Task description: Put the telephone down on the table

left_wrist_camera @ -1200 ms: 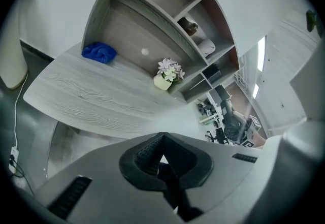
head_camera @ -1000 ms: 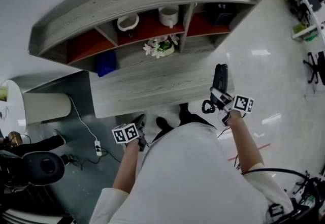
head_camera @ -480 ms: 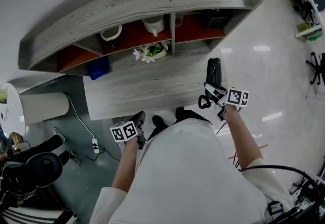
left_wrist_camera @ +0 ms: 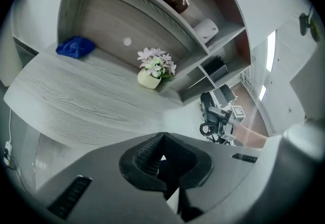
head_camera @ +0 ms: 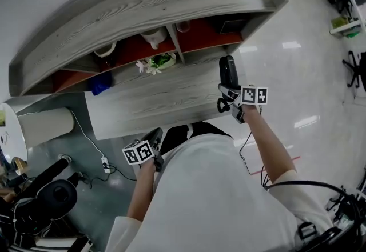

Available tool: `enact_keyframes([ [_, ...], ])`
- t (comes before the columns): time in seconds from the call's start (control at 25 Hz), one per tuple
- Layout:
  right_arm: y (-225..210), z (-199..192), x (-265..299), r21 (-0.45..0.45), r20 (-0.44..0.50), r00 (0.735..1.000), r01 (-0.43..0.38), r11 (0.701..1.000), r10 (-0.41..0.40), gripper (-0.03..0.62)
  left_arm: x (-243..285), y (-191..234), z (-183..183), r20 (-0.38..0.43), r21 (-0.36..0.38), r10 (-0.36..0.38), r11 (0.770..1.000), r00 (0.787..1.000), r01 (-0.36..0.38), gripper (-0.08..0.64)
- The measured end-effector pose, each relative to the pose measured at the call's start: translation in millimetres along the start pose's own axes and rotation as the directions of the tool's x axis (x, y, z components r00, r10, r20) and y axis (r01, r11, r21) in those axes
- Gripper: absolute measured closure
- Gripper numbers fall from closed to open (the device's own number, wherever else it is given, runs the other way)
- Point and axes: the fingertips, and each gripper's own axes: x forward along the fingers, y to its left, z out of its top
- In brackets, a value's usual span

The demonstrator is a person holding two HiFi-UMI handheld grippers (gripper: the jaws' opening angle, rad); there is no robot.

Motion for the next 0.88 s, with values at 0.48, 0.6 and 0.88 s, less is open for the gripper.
enact_keyframes([
  [0.48,-47.9,0.7,44.4,0.027,-0.012,0.994,0.112,0.993,-0.112,0.288,28.7,-7.0,28.8,-0.083,0.058,-0.05,0.997,0.995,0.055,0.549],
  [0.6,-59.7,-4.7,54.1,0.047,-0.028,0.989,0.144,0.988,-0.143,0.289,30.9,-6.5,34.2,-0.099,0.058,-0.064,0.996,0.993,0.07,0.549],
  [0.88,-86.8,-12.7,68.2,0.051,-0.063,0.973,0.226,0.973,-0.223,0.289,27.3,6.1,35.1,-0.117,0.046,-0.062,0.997,0.991,0.068,0.549],
])
